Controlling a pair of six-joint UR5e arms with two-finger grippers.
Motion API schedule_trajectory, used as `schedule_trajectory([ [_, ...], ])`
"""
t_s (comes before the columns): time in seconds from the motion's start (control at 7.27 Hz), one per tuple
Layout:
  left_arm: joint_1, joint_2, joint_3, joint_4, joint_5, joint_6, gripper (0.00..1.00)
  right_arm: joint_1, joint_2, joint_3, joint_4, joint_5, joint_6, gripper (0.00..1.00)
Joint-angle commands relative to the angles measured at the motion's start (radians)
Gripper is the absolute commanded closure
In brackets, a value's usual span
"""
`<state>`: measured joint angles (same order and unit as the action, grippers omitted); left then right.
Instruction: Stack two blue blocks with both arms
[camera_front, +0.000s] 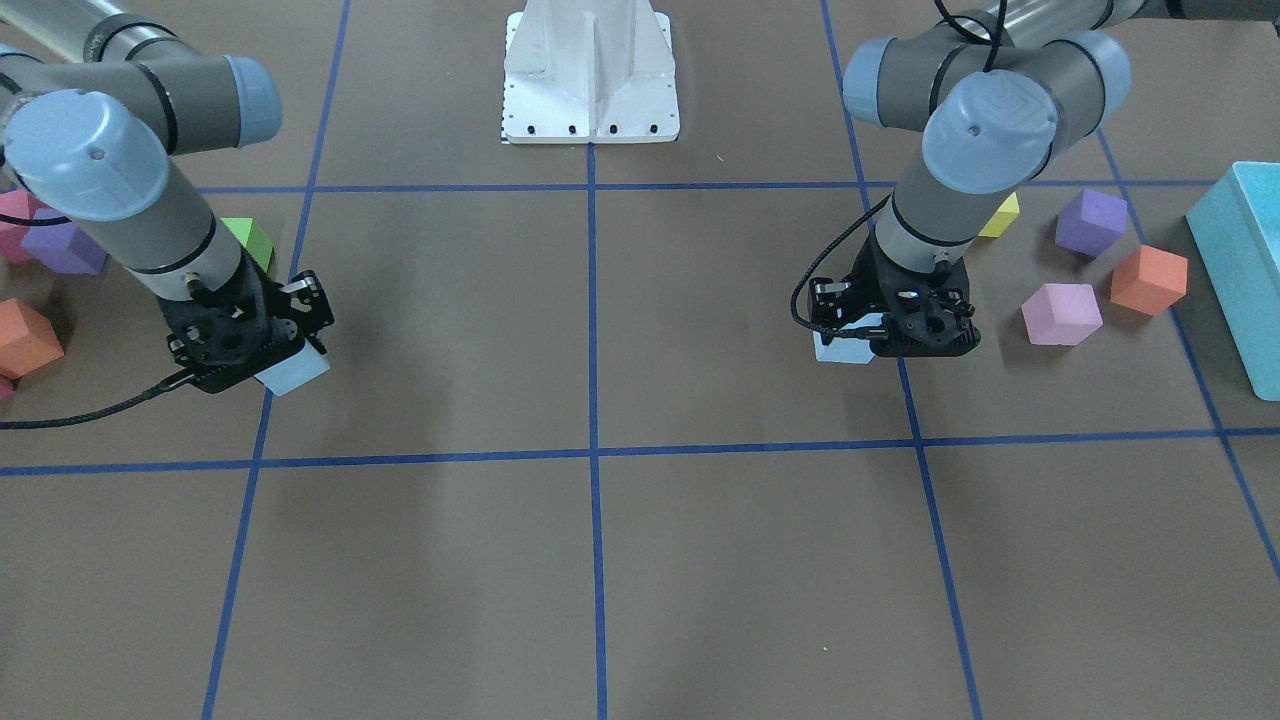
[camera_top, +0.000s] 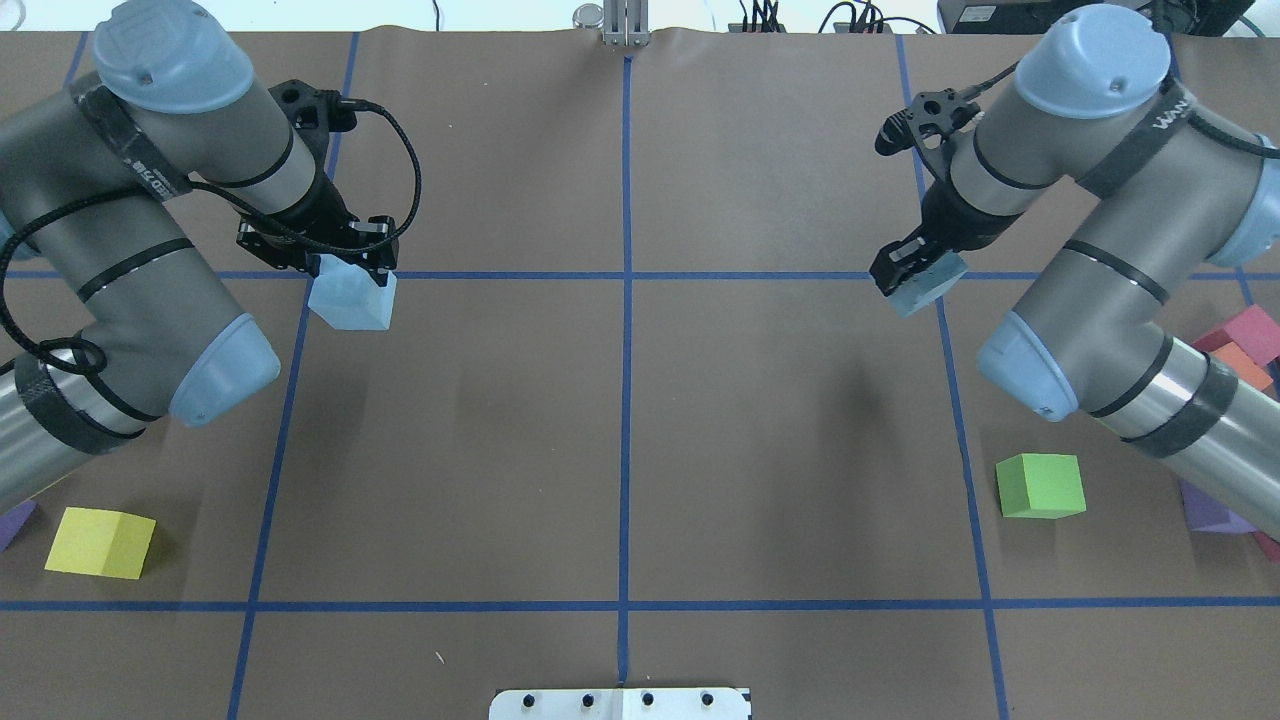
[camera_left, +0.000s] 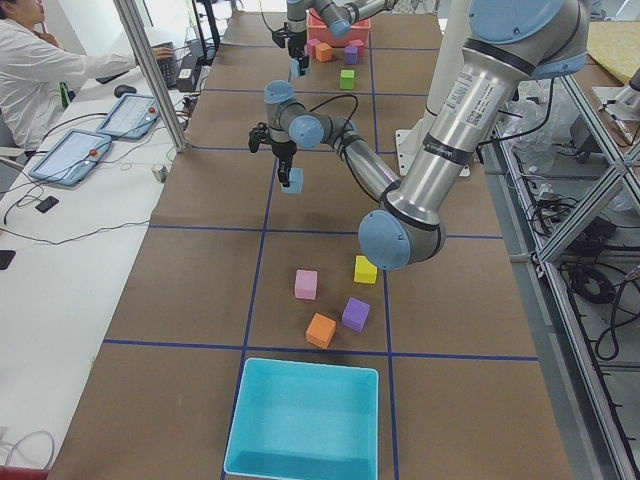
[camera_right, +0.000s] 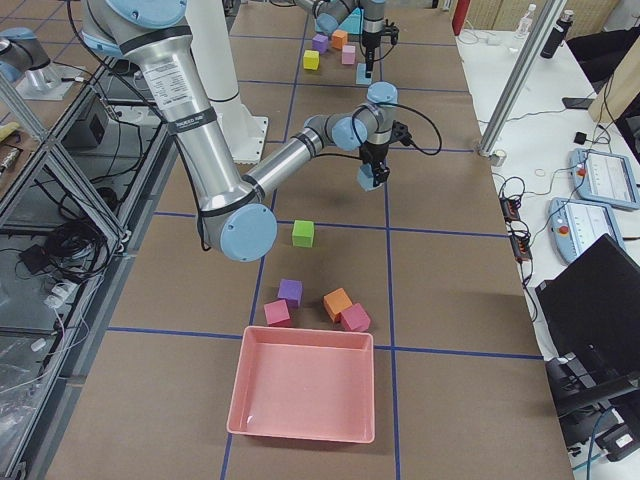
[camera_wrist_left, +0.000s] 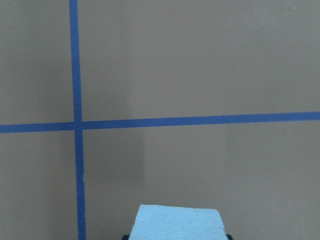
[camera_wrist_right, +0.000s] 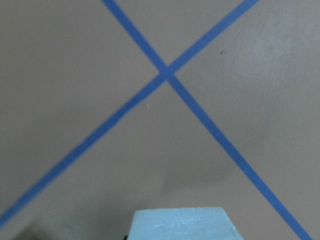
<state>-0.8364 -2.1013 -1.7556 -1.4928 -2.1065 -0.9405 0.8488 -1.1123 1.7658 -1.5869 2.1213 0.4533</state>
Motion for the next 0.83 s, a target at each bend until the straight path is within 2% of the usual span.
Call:
schedule_trajectory([
  [0.0,0.0,-0.038,0.008,0.006,-0.001,-0.104,0.37,-0.089,0.115,-0.008,0.001,-0.059,0.267,0.34],
  [0.14,-0.001,-0.051,0.008,0.031,-0.016,-0.107,0.37,-0.147,0.173,-0.04,0.001,-0.146,0.397,0.34],
  [0.28,-0.001,-0.052,0.008,0.037,-0.02,-0.106,0.37,-0.201,0.254,-0.118,0.002,-0.211,0.476,0.34],
  [0.55,-0.007,-0.051,0.008,0.037,-0.021,-0.106,0.37,-0.263,0.325,-0.189,0.019,-0.279,0.62,0.34],
  [0.69,-0.018,-0.049,0.008,0.037,-0.023,-0.106,0.37,-0.286,0.324,-0.222,0.086,-0.285,0.681,0.34],
])
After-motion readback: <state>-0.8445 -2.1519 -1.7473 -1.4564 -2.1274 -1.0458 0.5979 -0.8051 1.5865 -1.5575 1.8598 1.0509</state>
